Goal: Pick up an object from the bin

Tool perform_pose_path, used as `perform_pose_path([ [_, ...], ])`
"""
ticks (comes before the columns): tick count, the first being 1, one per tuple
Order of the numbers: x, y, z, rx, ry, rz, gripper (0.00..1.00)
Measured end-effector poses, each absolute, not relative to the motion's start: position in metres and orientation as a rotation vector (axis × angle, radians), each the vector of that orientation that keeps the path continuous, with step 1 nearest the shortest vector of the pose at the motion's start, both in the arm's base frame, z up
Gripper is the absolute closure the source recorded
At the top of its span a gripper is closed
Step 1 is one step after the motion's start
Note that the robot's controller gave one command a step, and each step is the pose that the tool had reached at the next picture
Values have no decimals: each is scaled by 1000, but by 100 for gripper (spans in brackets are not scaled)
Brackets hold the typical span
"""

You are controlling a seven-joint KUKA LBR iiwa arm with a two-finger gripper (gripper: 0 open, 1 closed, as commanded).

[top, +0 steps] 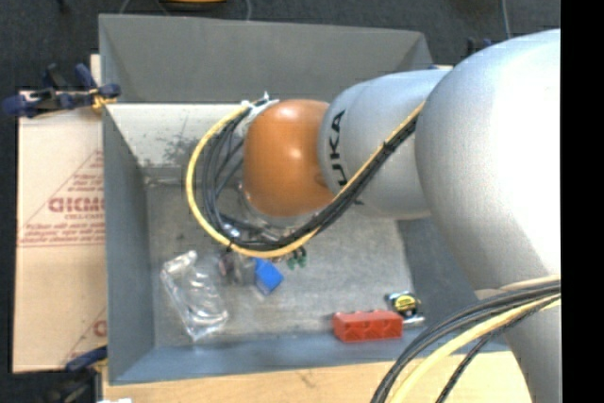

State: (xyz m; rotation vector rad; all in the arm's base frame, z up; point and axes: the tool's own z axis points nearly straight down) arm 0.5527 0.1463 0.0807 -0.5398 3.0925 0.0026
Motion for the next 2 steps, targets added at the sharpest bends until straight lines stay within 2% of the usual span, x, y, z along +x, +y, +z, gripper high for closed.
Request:
perform_pose_path([
  [1,554,149,147,-496,3092,4,100],
  [2,571,156,269,-367,3107,4,100],
])
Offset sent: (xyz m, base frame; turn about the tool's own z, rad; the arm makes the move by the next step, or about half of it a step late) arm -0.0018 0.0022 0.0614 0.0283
